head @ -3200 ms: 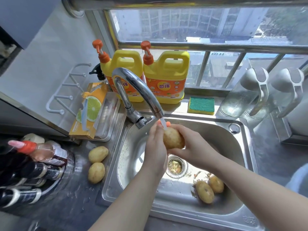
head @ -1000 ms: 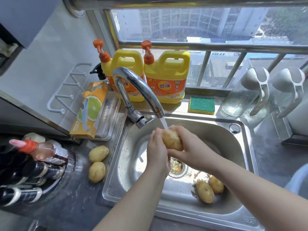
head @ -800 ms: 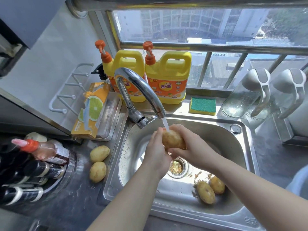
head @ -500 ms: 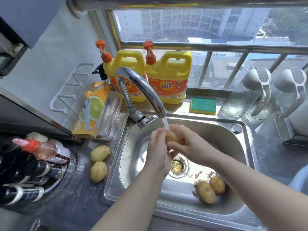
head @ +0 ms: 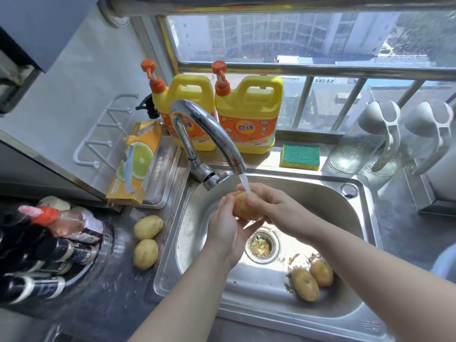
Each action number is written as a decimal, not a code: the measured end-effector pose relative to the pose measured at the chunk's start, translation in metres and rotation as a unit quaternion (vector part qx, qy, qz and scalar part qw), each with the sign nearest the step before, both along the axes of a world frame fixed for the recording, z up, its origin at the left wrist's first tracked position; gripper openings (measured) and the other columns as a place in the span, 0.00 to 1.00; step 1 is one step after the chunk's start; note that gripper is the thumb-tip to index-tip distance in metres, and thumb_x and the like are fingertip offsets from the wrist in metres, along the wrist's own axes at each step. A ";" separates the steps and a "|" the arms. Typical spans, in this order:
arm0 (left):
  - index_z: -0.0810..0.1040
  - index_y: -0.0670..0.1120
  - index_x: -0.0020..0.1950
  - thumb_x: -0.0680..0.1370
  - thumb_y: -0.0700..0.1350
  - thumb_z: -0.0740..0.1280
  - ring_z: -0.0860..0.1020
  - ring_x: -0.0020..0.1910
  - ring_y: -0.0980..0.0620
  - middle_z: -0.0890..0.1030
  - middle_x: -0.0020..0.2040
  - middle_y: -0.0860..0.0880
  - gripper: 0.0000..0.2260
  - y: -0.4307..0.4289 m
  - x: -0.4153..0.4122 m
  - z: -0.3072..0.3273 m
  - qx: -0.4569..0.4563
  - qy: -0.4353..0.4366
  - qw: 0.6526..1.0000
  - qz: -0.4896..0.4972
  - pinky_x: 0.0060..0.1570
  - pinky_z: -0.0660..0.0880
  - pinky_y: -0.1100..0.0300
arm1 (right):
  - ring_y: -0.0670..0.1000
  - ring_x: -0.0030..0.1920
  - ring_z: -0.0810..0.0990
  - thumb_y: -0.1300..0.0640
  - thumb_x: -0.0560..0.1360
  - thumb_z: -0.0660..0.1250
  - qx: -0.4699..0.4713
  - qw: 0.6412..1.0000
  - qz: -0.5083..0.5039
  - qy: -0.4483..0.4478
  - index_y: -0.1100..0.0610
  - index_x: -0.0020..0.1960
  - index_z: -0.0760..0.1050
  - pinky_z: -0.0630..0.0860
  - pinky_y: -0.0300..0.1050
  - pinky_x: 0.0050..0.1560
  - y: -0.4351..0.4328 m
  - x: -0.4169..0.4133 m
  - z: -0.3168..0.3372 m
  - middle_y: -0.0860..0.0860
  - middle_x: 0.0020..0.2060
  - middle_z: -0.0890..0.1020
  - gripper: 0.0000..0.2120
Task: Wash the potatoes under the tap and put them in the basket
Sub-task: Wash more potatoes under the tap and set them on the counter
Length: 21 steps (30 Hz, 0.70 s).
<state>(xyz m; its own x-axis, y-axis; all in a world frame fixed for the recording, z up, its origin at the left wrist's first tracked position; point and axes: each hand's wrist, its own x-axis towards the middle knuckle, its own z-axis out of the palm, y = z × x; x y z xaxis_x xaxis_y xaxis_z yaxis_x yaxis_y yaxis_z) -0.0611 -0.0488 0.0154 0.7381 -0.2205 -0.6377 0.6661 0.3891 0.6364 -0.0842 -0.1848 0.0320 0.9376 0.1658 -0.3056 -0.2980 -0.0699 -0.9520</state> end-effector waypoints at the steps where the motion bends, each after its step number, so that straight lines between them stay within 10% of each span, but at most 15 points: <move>1: 0.74 0.37 0.67 0.87 0.49 0.54 0.82 0.55 0.36 0.81 0.59 0.34 0.19 0.002 0.000 -0.001 -0.004 0.010 1.000 0.002 0.57 0.78 0.35 | 0.36 0.42 0.82 0.62 0.85 0.59 0.029 0.999 0.019 0.012 0.50 0.63 0.75 0.75 0.29 0.42 -0.003 -0.001 0.000 0.40 0.44 0.86 0.12; 12: 0.72 0.44 0.61 0.85 0.46 0.56 0.81 0.59 0.43 0.79 0.63 0.35 0.09 -0.009 -0.006 -0.002 0.031 -0.119 0.991 -0.044 0.58 0.79 0.47 | 0.48 0.42 0.83 0.46 0.74 0.75 0.025 0.976 -0.216 0.023 0.57 0.50 0.85 0.79 0.42 0.44 0.009 0.009 -0.017 0.53 0.41 0.87 0.14; 21: 0.72 0.41 0.65 0.86 0.48 0.55 0.80 0.62 0.39 0.77 0.63 0.34 0.14 -0.011 -0.002 -0.006 0.031 -0.073 0.997 -0.007 0.50 0.83 0.50 | 0.44 0.49 0.84 0.37 0.69 0.76 -0.120 0.981 -0.149 -0.024 0.49 0.54 0.83 0.81 0.43 0.53 0.001 0.010 -0.018 0.46 0.47 0.86 0.20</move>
<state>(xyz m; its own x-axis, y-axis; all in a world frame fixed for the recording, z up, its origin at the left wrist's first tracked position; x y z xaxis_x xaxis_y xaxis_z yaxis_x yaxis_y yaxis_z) -0.0634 -0.0601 0.0093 0.8210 -0.1940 -0.5370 0.5698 0.3375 0.7493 -0.0745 -0.1838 0.0141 0.9482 -0.1886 -0.2558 -0.2935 -0.2114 -0.9323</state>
